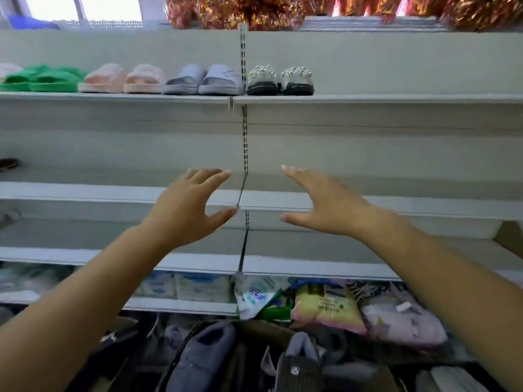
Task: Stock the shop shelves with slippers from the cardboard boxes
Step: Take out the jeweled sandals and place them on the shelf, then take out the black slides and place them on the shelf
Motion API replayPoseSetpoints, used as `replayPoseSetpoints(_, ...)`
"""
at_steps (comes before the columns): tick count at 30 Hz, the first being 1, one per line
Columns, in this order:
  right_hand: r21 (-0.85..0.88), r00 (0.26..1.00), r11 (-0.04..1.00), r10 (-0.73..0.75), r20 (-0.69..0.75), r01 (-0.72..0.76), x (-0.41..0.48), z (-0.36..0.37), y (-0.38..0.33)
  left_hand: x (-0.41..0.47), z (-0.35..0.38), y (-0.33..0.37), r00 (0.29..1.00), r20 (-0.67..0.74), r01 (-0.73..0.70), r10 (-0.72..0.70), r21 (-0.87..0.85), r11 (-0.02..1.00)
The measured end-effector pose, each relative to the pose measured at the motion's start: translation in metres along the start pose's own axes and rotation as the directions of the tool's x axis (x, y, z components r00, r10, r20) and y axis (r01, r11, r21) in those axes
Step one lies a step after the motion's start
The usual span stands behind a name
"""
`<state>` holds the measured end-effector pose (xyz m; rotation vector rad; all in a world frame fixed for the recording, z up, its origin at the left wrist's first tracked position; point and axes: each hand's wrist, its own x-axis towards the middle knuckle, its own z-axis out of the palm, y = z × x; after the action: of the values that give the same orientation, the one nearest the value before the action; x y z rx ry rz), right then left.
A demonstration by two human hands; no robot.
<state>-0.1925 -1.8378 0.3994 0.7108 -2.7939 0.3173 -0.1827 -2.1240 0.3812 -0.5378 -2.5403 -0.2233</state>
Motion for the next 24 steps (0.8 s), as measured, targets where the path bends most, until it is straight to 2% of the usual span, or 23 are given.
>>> replayPoseSetpoints(6,0.038,0.985,0.996,-0.090,0.149,0.085,-0.036,0.071,-0.013,-0.095,0.041,0.012,0.981,0.075,0.187,-0.180,-0.095,0.978)
replayPoseSetpoints(14,0.010,0.916,0.955,-0.288,0.281,0.297,-0.074,0.164,-0.064,-0.231,0.077,0.017,0.929,0.195,0.325,-0.315,-0.019,0.946)
replayPoseSetpoints(19,0.079,0.887,0.935,-0.352,0.299,0.345,-0.071,0.201,-0.122,-0.298,0.065,-0.012,0.874,0.181,0.457,-0.450,0.008,0.890)
replayPoseSetpoints(24,0.167,0.867,0.932,-0.361,0.343,0.322,-0.056,0.247,-0.190,-0.366,0.041,-0.076,0.797,0.203,0.574,-0.569,0.039,0.818)
